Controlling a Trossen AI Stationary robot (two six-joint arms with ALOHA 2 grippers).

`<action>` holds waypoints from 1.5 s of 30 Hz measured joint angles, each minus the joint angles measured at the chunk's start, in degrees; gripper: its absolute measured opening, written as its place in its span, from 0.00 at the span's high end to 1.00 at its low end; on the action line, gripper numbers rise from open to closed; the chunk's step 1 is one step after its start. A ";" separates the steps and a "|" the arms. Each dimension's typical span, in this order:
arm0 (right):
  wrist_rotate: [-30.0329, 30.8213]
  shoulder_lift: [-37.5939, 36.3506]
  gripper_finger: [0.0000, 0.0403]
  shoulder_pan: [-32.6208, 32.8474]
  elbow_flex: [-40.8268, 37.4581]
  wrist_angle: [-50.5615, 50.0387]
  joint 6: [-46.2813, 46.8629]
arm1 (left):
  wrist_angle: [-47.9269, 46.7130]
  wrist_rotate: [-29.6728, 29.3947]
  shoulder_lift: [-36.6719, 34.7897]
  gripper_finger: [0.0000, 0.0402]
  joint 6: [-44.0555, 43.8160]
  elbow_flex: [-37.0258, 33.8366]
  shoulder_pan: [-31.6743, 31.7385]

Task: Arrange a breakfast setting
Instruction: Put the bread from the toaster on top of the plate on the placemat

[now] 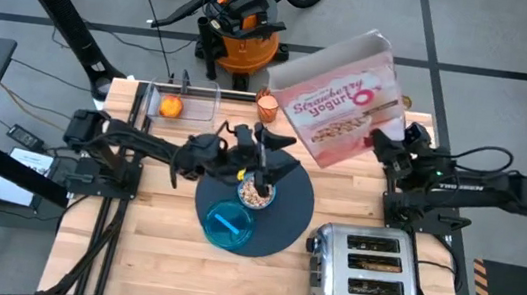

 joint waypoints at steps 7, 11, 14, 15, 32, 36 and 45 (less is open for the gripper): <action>-0.04 7.33 0.52 -0.19 2.14 1.12 0.57 | 4.22 1.39 2.21 0.21 -1.94 0.00 2.33; -3.16 12.47 0.52 0.06 6.89 1.01 -1.49 | 4.46 1.64 2.16 0.21 -1.84 0.02 3.71; -4.85 15.09 0.52 0.04 9.90 -0.10 -2.27 | 6.64 1.98 2.13 0.25 -1.44 0.02 4.18; -4.92 15.77 0.52 0.02 10.62 -0.40 -2.31 | 7.36 1.88 2.10 0.28 -1.01 0.02 4.20; -3.97 13.89 0.23 2.00 12.52 -6.34 -7.19 | -0.22 7.90 -4.86 0.80 2.87 0.02 4.18; -4.08 10.25 0.16 1.98 12.52 -10.36 -8.34 | -2.99 7.89 -6.88 0.89 3.06 0.02 4.24; -4.35 -0.15 0.14 1.98 12.52 -22.42 -13.83 | -17.79 7.84 -13.61 0.97 8.87 0.02 4.29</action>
